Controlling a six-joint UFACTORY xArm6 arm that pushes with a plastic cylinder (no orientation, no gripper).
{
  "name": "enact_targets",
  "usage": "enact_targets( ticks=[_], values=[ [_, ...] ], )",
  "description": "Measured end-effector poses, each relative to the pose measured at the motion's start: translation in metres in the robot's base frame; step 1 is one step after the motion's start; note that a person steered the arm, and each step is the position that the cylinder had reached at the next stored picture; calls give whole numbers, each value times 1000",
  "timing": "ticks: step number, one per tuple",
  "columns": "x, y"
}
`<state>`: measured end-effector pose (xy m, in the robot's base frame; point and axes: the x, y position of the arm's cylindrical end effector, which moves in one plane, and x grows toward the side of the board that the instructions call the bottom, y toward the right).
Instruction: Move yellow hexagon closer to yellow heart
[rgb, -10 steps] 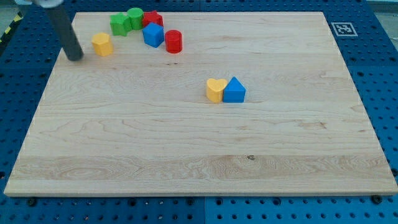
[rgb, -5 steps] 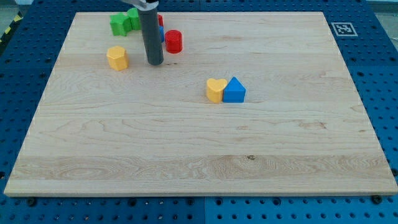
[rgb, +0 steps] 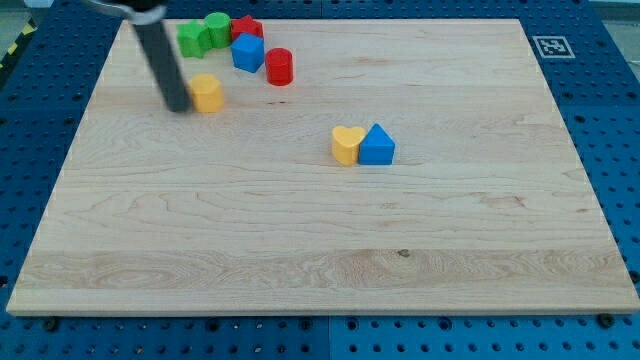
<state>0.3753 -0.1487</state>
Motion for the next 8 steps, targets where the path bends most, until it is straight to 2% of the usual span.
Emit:
enact_targets(
  ticks=[1,3,4,5,7,8],
  values=[
    [3,44],
    [-6,-64],
    [-35,-64],
    [-48,-38],
    [10,65],
    [9,34]
  ],
)
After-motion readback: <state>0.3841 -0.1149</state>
